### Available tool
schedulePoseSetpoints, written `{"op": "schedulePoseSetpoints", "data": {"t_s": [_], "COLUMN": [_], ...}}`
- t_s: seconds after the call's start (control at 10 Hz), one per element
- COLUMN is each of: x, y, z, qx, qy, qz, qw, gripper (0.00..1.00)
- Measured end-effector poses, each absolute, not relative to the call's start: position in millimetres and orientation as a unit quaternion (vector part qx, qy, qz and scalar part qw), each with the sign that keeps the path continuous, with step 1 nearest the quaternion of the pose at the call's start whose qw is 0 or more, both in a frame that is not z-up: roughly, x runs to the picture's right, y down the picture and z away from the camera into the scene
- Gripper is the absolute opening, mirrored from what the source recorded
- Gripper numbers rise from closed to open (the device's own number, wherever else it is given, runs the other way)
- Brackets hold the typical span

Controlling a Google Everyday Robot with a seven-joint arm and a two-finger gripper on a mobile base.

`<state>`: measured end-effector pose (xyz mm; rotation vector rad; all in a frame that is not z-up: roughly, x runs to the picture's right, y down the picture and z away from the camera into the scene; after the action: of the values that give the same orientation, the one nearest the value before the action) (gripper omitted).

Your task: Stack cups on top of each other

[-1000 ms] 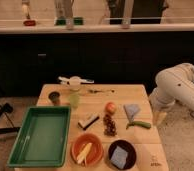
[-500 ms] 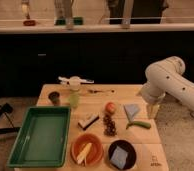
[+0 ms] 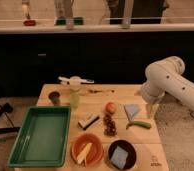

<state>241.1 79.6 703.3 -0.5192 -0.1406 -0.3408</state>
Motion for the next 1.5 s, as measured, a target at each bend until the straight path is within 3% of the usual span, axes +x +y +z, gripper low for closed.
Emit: {"op": "schedulePoseSetpoints", "data": {"t_s": [0.8,1.5], "x": [110,106], "y": [48,48], "z": [727,729], "qx": [-0.098,-0.087], "qy": [-0.164,-0.17], "qz": [-0.39,-0.402], "qw": [0.901,0.895], "gripper": [0.8,0.8]}}
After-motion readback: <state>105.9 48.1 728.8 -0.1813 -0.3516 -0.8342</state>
